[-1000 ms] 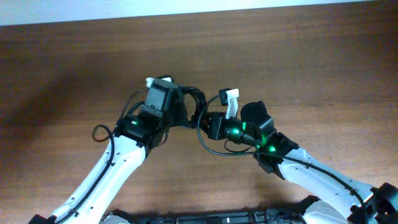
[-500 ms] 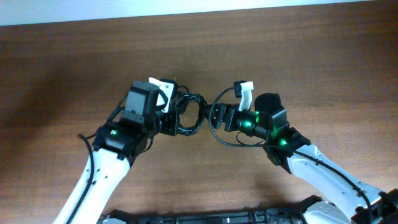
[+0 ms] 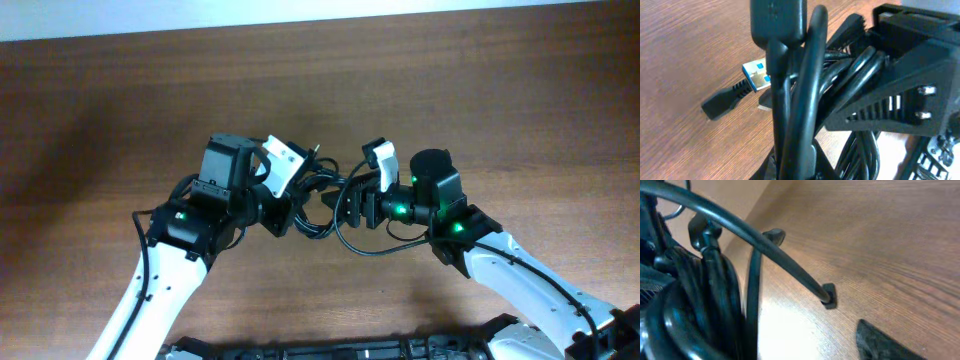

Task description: Untangle cables

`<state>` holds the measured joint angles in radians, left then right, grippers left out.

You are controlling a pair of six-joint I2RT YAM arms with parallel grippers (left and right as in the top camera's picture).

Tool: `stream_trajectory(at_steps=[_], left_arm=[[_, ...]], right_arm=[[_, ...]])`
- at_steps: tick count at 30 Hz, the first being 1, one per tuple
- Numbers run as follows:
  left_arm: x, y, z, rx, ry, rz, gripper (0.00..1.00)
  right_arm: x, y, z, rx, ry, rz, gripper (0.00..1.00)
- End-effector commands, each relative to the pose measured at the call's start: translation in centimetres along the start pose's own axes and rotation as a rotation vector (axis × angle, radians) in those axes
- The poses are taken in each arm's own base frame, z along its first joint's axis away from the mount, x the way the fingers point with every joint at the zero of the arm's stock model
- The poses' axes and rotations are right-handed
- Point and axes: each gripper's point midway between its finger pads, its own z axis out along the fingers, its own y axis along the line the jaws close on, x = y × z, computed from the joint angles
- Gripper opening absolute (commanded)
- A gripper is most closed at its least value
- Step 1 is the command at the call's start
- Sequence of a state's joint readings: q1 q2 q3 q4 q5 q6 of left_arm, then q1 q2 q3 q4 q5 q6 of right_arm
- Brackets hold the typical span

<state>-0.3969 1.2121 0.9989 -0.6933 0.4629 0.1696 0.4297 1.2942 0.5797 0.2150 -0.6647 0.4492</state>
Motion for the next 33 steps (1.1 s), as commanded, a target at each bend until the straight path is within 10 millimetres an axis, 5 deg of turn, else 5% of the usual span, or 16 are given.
stream_trajectory(at_steps=[1,2,3,6,18,21,22,24,25,28,33], left_arm=[[-1.6,-2.3,-0.7,0.122,-0.069,0.075,0.0],[-2.0,-2.3,-0.7,0.119,-0.081,0.082,0.0],[-2.8,-2.1,-0.8,0.112,-0.114,0.102,0.0],[-5.1,-1.5,-1.1,0.072,-0.205,0.154,0.04],[-5.0,-0.3,-1.0,0.003,-0.192,0.123,0.02],[-4.7,4.3,-1.6,-0.243,-0.194,-0.151,0.28],[-4.6,5.1,-1.8,-0.287,-0.202,-0.223,0.59],[-4.5,5.3,-1.9,-0.294,-0.213,-0.293,0.91],[-4.5,5.3,-1.9,-0.29,-0.22,-0.336,0.99],[-4.1,5.2,-1.8,-0.269,-0.232,-0.545,0.99],[-1.5,4.1,-0.7,-0.212,-0.119,-0.696,0.93]], right_arm=[[0.1,-0.2,0.0,0.006,0.008,0.011,0.31],[0.5,-0.3,0.0,0.009,0.023,0.025,0.11],[1.1,-0.6,0.0,0.018,0.043,0.043,0.04],[2.1,-1.1,-0.1,0.04,0.08,0.126,0.04],[1.7,-1.6,-0.4,0.054,0.061,0.217,0.04],[0.1,-3.7,-1.6,0.097,-0.006,0.364,0.04],[-0.5,-4.2,-2.0,0.104,-0.03,0.374,0.04],[-1.4,-4.5,-2.2,0.112,-0.067,0.358,0.04],[-1.9,-4.6,-2.3,0.119,-0.092,0.343,0.04],[-3.0,-4.8,-2.4,0.128,-0.138,0.334,0.04],[-3.6,-5.7,-2.6,0.144,-0.213,0.696,0.04]])
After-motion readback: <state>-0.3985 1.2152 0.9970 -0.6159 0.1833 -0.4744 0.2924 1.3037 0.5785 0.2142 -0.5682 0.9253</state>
